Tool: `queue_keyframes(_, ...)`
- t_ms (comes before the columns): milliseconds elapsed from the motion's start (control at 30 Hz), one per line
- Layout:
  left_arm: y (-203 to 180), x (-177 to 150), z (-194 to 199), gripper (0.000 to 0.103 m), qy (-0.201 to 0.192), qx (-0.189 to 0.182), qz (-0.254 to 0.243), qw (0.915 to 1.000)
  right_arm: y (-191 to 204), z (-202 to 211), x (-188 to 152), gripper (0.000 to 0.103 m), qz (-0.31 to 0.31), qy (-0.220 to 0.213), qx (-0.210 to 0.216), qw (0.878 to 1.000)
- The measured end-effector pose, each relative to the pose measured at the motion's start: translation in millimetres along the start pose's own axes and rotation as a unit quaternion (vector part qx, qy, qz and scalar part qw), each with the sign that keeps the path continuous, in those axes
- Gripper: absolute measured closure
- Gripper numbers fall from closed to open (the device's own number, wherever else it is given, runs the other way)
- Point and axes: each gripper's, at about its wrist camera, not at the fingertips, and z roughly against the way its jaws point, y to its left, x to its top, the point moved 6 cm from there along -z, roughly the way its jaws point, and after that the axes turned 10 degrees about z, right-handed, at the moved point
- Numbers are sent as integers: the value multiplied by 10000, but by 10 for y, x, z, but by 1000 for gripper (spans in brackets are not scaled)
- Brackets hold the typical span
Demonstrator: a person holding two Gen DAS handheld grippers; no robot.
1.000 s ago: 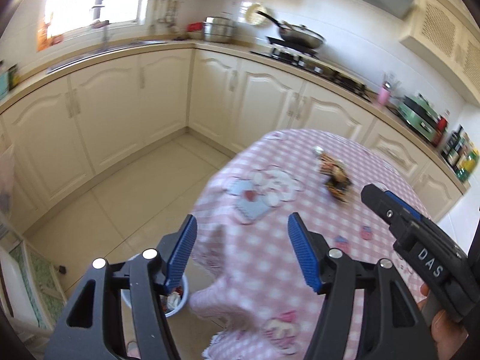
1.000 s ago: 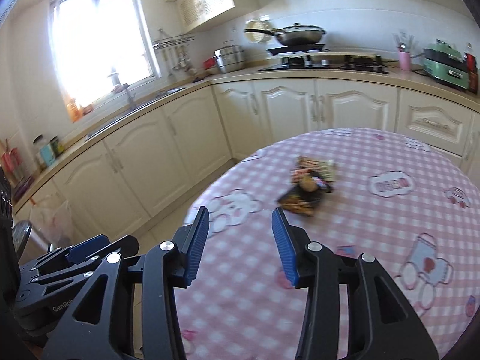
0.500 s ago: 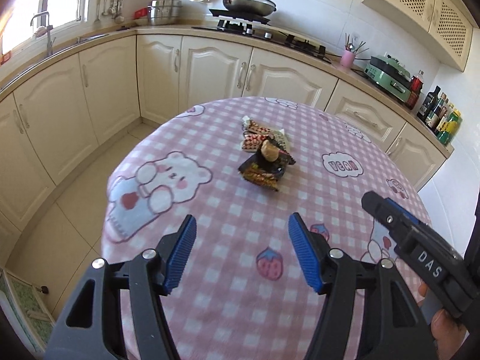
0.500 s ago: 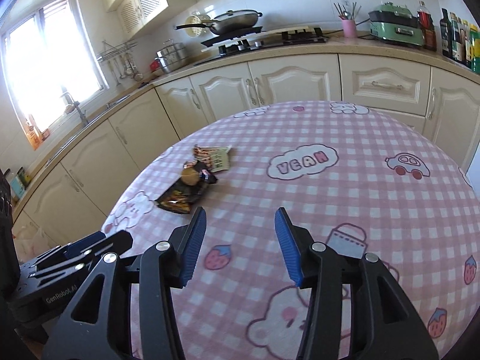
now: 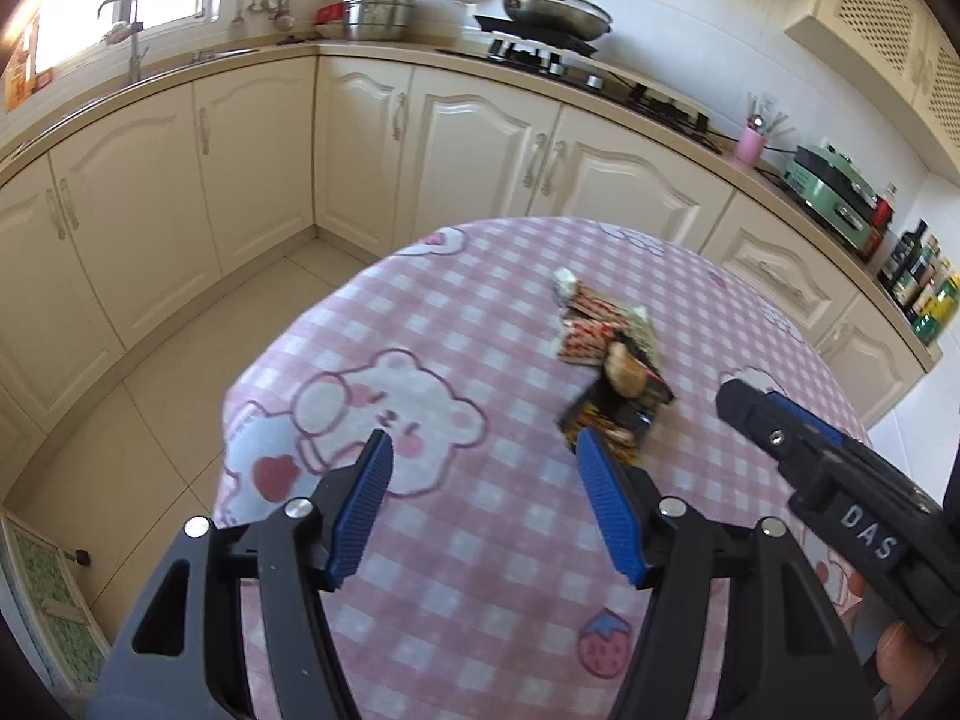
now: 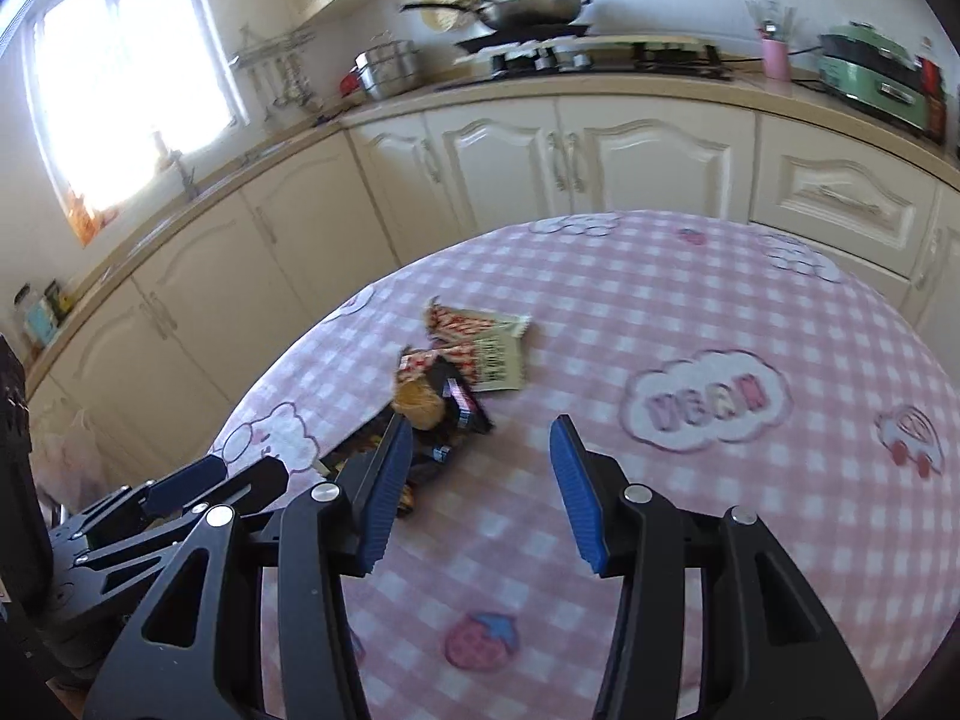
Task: Collect trash
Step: 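Grasp the dark snack wrapper with the left gripper while the right grasps the bread roll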
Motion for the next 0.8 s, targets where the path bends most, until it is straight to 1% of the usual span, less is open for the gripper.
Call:
queue_keyframes(67,89,57,-15,40,-28,25,85,10000,107,-127,35,57,173,123,62,9998)
queue_keyframes(133,133,80,-33,40,-1,25,109,9999,195,-251,59,60,348,245,106,9990)
queue_keyframes(233,135,97,-74,40,72,-99,114,9999,204,-392,69,67,450,382,28,9983)
queue_keyframes(267,118,99,-85,40,95,-166,111,9998,184,-425,64,72,457,428,2,9980)
queue_keyframes(300,98,97,-102,40,121,-236,107,9996,174,-449,59,83,465,478,39,9978)
queue_keyframes(367,48,79,-135,40,163,-307,78,9994,153,-451,43,83,495,472,62,9976)
queue_keyframes(400,13,73,-158,41,188,-352,71,9992,126,-426,40,83,489,448,6,9978)
queue_keyframes(467,-58,65,-215,41,269,-445,76,9986,52,-343,43,83,356,348,-25,9988)
queue_keyframes(567,-217,43,-271,41,333,-609,-4,9976,-82,-206,65,83,228,231,-210,9993)
queue_keyframes(700,-417,13,-407,41,465,-731,-134,9961,-240,-131,19,83,57,215,-291,9993)
queue_keyframes(733,-441,8,-442,45,518,-757,-135,9957,-281,-128,-2,83,-8,232,-262,9994)
queue_keyframes(767,-466,-7,-488,52,600,-806,-124,9949,-303,-130,-27,83,-53,264,-229,9994)
queue_keyframes(800,-490,-28,-534,55,688,-838,-122,9940,-315,-140,-45,83,-71,301,-212,9993)
